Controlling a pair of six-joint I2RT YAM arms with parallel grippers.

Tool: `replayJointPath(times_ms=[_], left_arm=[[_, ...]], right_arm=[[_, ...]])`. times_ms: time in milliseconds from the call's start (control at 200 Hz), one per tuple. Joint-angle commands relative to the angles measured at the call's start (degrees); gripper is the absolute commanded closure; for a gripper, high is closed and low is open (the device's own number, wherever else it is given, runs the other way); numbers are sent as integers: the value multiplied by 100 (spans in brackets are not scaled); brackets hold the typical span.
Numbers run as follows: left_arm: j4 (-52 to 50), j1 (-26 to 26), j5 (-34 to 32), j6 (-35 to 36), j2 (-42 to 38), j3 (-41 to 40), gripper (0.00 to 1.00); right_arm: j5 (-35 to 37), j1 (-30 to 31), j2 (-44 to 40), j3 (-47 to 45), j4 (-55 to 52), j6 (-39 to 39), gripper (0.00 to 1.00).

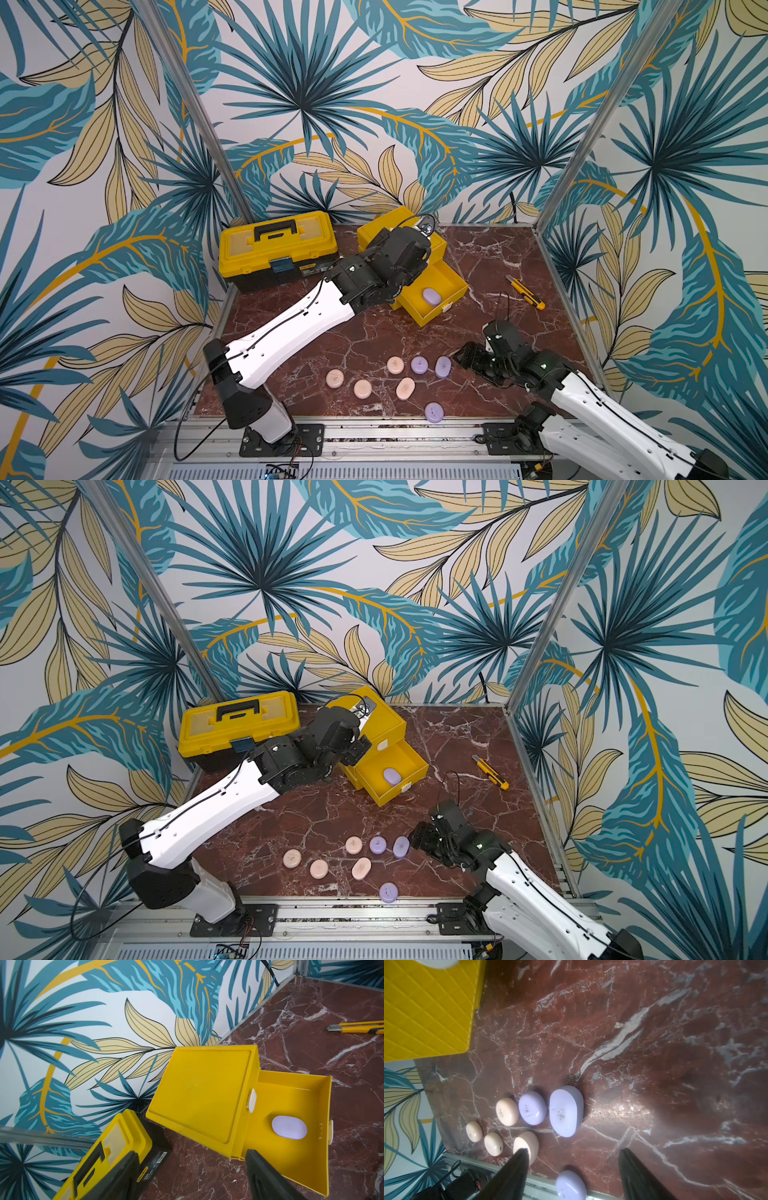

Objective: Put the bluetooth earphones in the drawer according to color
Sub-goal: Pick up the Bluetooth earphone from the center of the board.

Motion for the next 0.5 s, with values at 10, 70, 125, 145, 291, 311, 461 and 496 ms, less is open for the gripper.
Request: replayJointPath(times_ms=[10,70,125,145,291,311,461,496], left_arm=[[69,268,-288,-707,-731,-591,15],[37,345,-268,-820,-953,-828,15],[24,376,-275,-874,-1118,-1020,15],[3,389,-261,-880,-1167,-1082,14],[-88,420,-333,-999,-1459,-1468,14],[-99,434,-334,-1024,-1503,-1509,14],[-152,533,-299,-1072,-1787,-1747,14],[-181,545,-299,-1072,-1822,-1773,14]], right_arm=[[412,250,370,179,93,172,26],[529,383,627,278,134,200,26],[610,476,854,350,183,233,26],[627,506,940,368,216,242,26],[842,787,1603,641,319,310,25],[852,821,1681,673,337,332,24],[1060,909,2060,799,281,463,24],[1121,909,2099,822,251,475,24]])
